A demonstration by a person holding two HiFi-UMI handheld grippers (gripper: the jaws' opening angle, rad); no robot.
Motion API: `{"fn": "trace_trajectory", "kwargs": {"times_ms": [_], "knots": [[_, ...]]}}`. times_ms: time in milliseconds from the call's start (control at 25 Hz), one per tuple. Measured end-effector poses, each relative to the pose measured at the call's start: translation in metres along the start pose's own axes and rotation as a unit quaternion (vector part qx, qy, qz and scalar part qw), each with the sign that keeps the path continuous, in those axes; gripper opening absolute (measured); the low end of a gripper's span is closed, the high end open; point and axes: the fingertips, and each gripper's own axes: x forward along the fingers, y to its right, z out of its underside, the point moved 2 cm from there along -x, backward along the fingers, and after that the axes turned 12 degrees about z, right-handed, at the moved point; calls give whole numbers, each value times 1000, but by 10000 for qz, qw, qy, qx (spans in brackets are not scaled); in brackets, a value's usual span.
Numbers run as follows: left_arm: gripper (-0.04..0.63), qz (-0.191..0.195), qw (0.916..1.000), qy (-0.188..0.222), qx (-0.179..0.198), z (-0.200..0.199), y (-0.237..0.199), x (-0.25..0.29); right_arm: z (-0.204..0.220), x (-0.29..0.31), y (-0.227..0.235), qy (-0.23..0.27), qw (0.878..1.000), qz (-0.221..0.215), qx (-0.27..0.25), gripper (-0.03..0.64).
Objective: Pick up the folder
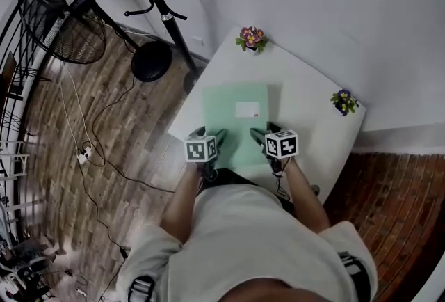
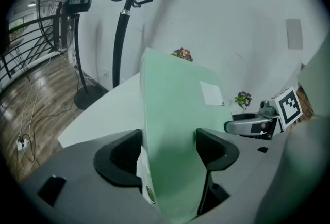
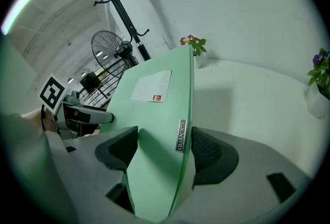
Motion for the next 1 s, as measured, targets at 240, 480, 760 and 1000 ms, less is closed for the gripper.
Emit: {"fn": "trace_trajectory", "kwargs": {"times_ms": [240, 480, 760, 1000], "knots": [[347, 51, 9993, 232, 297, -27, 10, -5, -23, -12, 3, 364, 9993, 114, -59, 322], [347, -35, 9962, 582, 649, -53, 21, -20, -47, -30, -1, 837, 9963, 189, -100, 319], [345, 21, 9893, 1007, 1057, -87, 40, -43, -82, -62, -6, 1556, 9863, 378, -404, 307], [345, 141, 9815, 1348, 1353, -118, 59, -56, -109, -91, -6, 2103, 9739, 696, -501, 306]]}}
